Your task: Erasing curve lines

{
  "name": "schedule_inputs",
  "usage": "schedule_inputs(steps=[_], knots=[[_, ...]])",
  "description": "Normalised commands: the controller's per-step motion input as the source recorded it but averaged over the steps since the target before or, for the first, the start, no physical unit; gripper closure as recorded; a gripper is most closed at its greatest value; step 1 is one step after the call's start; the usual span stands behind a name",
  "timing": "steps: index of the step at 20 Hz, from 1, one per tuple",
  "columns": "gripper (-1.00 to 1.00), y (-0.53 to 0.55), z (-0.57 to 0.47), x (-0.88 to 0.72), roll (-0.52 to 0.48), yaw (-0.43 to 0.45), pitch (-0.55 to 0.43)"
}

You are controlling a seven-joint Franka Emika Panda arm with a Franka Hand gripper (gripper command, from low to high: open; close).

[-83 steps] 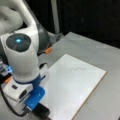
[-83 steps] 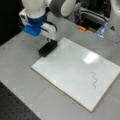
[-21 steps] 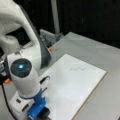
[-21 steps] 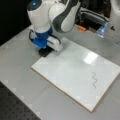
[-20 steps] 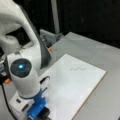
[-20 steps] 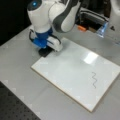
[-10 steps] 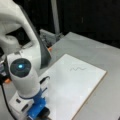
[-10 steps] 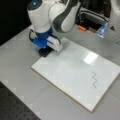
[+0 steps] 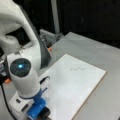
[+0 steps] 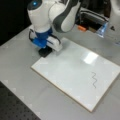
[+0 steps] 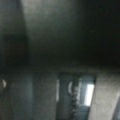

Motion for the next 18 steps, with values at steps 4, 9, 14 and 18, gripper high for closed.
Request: schedule_inputs(steps=[4,9,14,18], knots=[[1.00,-0.01,-0.07,-0.09,0.023,0.006,-0.132],[1.00,-0.01,-0.07,-0.09,0.023,0.006,-0.132],[1.00,-0.01,-0.07,-0.09,0.020,0.004,-0.133],[1.00,-0.02,-0.06,-0.09,0.018,0.003,-0.133]])
